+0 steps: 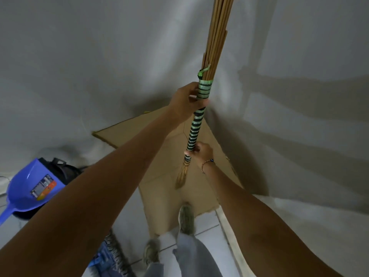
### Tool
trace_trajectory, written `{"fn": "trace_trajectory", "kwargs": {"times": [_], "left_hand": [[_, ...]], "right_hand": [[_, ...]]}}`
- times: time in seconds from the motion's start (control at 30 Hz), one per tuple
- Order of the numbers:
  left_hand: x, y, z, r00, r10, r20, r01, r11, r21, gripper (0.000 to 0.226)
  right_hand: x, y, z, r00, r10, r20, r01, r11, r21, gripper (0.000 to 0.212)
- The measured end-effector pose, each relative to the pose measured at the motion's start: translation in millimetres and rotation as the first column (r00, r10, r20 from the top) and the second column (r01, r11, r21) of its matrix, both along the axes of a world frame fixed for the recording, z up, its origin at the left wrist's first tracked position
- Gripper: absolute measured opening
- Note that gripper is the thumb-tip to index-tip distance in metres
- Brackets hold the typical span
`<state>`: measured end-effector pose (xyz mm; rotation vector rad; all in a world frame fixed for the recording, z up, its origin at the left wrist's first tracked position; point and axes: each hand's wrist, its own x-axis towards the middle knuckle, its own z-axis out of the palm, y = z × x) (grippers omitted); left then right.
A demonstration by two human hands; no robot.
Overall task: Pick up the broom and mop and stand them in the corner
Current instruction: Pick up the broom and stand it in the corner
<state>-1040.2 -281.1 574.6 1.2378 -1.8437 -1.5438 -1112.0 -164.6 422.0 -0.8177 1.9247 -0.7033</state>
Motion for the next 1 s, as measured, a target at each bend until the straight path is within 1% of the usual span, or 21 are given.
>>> {"fn": "trace_trajectory", "kwargs": {"times": [0.13, 0.27, 0.37, 0.47, 0.6, 0.67, 0.77, 0.87, 1.0], "left_hand": [[-6, -46, -53, 0.998, 0.059, 0.021, -0.06, 0.998, 0.03, 0.034], [-13, -85, -104, 0.989, 0.149, -0.016, -0.147, 0.988, 0.054, 0.037], [-23, -113, -147, 0.985, 0.169, -0.028, -0.168, 0.985, 0.039, 0.037], [-34, -132, -182, 0.982, 0.185, -0.033, -0.185, 0.983, 0.018, 0.037], [-46, -143, -217, 0.97, 0.237, -0.06, -0.236, 0.972, 0.021, 0.038], [-51, -144, -230, 0.967, 0.249, -0.059, -0.248, 0.968, 0.032, 0.04], [-55, -143, -242, 0.963, 0.268, -0.032, -0.267, 0.963, 0.036, 0.041], [-58, -140, -243, 0.954, 0.301, -0.01, -0.3, 0.953, 0.041, 0.042], [-56, -136, -232, 0.939, 0.343, 0.006, -0.343, 0.939, 0.034, 0.042]], "right_hand": [[-6, -54, -50, 0.999, 0.049, -0.001, -0.049, 0.997, 0.051, 0.028], [-10, -101, -104, 0.999, 0.026, -0.036, -0.025, 0.999, 0.028, 0.027], [-17, -131, -147, 0.996, -0.029, -0.087, 0.03, 1.0, 0.007, 0.031], [-24, -156, -184, 0.99, -0.101, -0.094, 0.102, 0.995, 0.006, 0.033], [-31, -177, -219, 0.967, -0.175, -0.182, 0.176, 0.984, -0.009, 0.026], [-31, -181, -232, 0.956, -0.202, -0.214, 0.204, 0.979, -0.013, 0.022], [-31, -182, -239, 0.943, -0.196, -0.268, 0.207, 0.978, 0.017, 0.023], [-30, -178, -236, 0.935, -0.194, -0.297, 0.213, 0.977, 0.032, 0.026], [-24, -160, -225, 0.933, -0.147, -0.327, 0.174, 0.983, 0.055, 0.021]]}}
